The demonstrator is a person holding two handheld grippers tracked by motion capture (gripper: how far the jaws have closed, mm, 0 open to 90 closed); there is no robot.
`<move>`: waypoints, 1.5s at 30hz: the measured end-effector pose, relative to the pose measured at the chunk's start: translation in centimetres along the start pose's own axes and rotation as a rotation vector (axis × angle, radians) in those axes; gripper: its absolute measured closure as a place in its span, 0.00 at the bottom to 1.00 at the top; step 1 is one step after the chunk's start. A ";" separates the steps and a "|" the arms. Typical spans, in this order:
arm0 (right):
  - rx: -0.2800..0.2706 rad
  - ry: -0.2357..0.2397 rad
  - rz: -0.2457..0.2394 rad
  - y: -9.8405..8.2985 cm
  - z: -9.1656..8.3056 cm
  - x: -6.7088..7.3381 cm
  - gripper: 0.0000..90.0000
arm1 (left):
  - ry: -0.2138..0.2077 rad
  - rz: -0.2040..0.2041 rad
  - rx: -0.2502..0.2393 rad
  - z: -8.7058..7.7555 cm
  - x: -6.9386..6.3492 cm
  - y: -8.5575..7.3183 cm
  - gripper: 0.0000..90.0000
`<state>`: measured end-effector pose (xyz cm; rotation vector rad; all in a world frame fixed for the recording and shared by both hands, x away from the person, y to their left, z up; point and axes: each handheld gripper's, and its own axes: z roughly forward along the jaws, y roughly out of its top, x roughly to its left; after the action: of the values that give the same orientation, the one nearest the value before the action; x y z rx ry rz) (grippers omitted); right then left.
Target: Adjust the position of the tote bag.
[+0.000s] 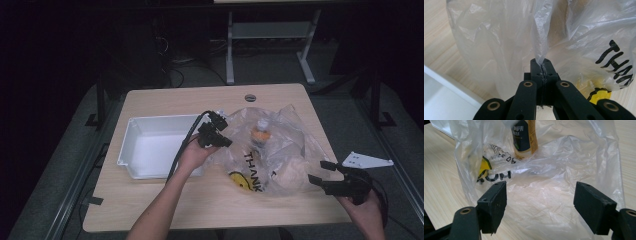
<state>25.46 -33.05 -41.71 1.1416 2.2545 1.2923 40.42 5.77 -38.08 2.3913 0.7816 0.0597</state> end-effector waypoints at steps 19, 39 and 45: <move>-0.005 -0.003 -0.005 0.0 -0.1 0.1 0.29 | -0.003 -0.008 -0.054 -2.7 0.1 -0.1 0.72; -0.004 -0.004 -0.008 0.1 -0.1 0.2 0.29 | 0.002 0.065 -0.103 -5.6 -2.0 2.4 0.59; -0.005 -0.004 -0.004 0.1 -0.2 0.2 0.29 | -0.001 0.090 -0.108 -5.6 -2.8 3.8 0.55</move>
<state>25.30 -32.98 -41.49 1.1364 2.2485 1.2930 38.85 4.82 -30.99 2.3227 0.6538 0.1333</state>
